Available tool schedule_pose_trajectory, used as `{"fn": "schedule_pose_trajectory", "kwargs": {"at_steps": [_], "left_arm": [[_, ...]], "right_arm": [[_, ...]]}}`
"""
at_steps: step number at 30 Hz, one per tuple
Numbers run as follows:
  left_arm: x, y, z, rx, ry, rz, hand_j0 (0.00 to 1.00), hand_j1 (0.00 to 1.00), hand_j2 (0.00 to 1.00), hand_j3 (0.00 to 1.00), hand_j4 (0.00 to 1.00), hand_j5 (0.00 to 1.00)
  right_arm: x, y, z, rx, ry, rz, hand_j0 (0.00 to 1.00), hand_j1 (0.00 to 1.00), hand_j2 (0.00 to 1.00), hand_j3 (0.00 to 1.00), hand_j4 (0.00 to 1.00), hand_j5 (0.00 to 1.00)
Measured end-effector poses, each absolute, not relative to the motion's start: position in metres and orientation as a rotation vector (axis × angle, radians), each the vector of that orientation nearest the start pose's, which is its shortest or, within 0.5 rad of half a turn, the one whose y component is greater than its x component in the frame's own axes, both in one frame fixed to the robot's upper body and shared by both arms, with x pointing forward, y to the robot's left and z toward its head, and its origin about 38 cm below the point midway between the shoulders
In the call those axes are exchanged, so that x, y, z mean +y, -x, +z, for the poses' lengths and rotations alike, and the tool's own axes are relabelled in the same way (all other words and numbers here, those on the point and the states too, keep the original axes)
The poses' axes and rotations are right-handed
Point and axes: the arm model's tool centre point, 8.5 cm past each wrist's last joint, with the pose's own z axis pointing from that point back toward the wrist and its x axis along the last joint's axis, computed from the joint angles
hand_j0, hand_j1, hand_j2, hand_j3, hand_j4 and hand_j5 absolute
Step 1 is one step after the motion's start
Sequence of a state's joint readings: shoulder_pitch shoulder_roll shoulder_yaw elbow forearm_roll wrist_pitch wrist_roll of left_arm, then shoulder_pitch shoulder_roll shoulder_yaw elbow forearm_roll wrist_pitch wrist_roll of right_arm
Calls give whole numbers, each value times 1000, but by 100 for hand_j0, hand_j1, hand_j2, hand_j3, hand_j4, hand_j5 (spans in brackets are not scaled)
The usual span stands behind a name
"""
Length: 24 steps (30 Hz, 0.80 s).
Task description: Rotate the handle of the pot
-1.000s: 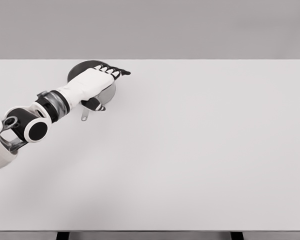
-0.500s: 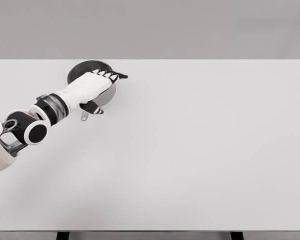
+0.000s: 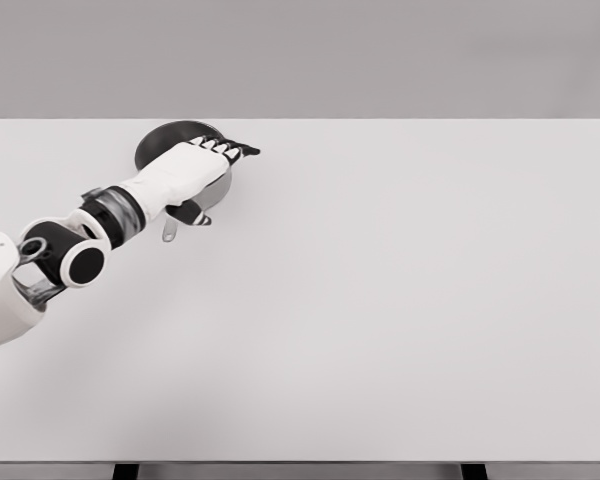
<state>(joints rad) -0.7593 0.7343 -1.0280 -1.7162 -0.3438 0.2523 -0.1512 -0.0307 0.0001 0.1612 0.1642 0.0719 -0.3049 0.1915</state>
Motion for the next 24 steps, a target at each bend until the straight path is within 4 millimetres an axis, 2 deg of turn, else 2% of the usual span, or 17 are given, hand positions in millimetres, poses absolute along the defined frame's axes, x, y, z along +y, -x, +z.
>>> {"fn": "schedule_pose_trajectory", "kwargs": {"at_steps": [9,24], "left_arm": [[201,-442,190,-1387,-645,-1644,100,100,100,100,100,100],[201,-444,190,-1390,-650,-1634,100,100,100,100,100,100]], "right_arm": [[-257,9,-255,-136,-128,253,100,100,100,100,100,100],[-257,9,-255,-136,-128,253,100,100,100,100,100,100]]}}
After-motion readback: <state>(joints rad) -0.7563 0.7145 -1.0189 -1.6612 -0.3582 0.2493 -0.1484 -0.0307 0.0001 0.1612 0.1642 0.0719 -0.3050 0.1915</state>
